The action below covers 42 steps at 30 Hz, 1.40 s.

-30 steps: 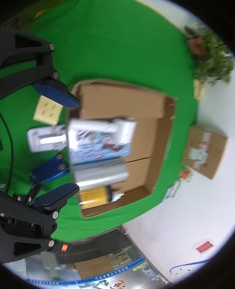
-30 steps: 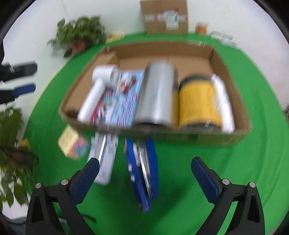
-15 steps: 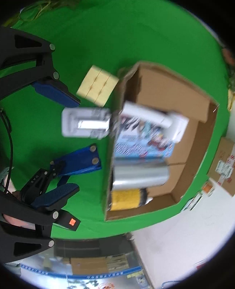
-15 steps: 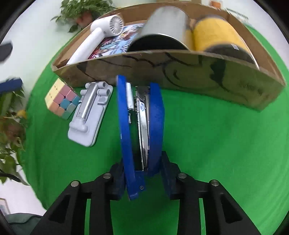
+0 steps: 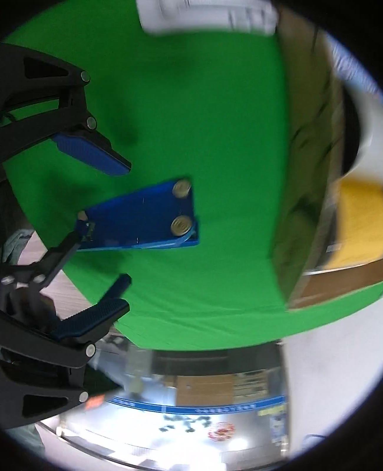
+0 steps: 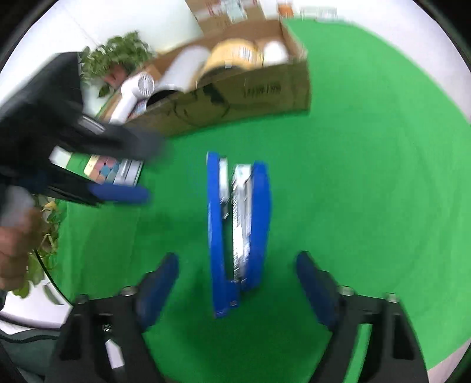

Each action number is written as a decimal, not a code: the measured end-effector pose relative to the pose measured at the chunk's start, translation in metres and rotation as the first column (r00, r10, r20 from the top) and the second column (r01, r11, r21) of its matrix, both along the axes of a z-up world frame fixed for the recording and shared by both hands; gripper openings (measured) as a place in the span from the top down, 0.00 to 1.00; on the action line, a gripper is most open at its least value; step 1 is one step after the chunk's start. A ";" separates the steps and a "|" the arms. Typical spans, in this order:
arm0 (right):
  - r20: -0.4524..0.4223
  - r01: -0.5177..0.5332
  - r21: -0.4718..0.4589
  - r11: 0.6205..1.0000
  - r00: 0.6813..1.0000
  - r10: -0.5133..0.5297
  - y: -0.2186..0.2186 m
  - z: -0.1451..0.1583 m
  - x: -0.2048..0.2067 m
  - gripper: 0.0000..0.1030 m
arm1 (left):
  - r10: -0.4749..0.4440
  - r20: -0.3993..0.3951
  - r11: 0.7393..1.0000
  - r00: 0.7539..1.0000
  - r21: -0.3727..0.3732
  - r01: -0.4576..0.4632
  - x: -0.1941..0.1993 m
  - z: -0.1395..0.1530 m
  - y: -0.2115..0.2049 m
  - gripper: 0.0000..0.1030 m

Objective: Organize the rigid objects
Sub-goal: 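Move both grippers to the blue stapler and close them on it, then lift the blue stapler with both grippers and carry it over the box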

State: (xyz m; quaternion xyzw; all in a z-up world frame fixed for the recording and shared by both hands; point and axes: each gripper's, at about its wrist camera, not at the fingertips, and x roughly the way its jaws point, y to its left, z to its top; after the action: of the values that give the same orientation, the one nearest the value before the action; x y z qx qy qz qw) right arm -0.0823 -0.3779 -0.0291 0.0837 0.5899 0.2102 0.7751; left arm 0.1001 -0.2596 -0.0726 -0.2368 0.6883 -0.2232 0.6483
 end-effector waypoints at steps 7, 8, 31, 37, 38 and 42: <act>-0.026 -0.041 0.017 0.999 0.999 0.041 0.005 -0.019 0.002 0.47 | 0.040 -0.101 0.999 0.994 -0.014 -0.042 -0.002 -0.034 -0.017 0.18; -0.045 -0.052 0.015 0.999 0.998 0.053 0.007 -0.024 0.002 0.55 | 0.058 -0.094 0.998 0.994 -0.022 -0.060 -0.002 -0.034 -0.017 0.18; -0.188 0.073 0.032 0.997 0.980 -0.066 -0.030 -0.020 0.018 0.66 | 0.037 -0.037 0.997 0.999 0.063 -0.034 -0.006 -0.023 -0.009 0.51; -0.161 0.072 0.034 0.997 0.985 -0.066 -0.029 0.010 0.026 0.66 | 0.023 0.019 0.997 1.000 0.072 -0.024 -0.005 0.012 -0.004 0.51; -0.154 0.070 0.033 0.997 0.986 -0.064 -0.031 0.018 0.026 0.66 | 0.017 0.037 0.997 0.999 0.076 -0.020 -0.003 0.022 -0.002 0.51; -0.099 0.062 0.026 0.998 0.993 -0.059 -0.031 0.060 0.033 0.66 | 0.015 0.131 0.997 0.991 0.074 -0.025 0.006 0.067 0.011 0.51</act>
State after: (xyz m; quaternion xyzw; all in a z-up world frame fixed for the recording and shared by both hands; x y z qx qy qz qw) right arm -0.0492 -0.4093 0.0313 0.1230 0.6213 0.1906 0.7500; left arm 0.1058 -0.2487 -0.0054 -0.2042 0.6498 -0.2056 0.7027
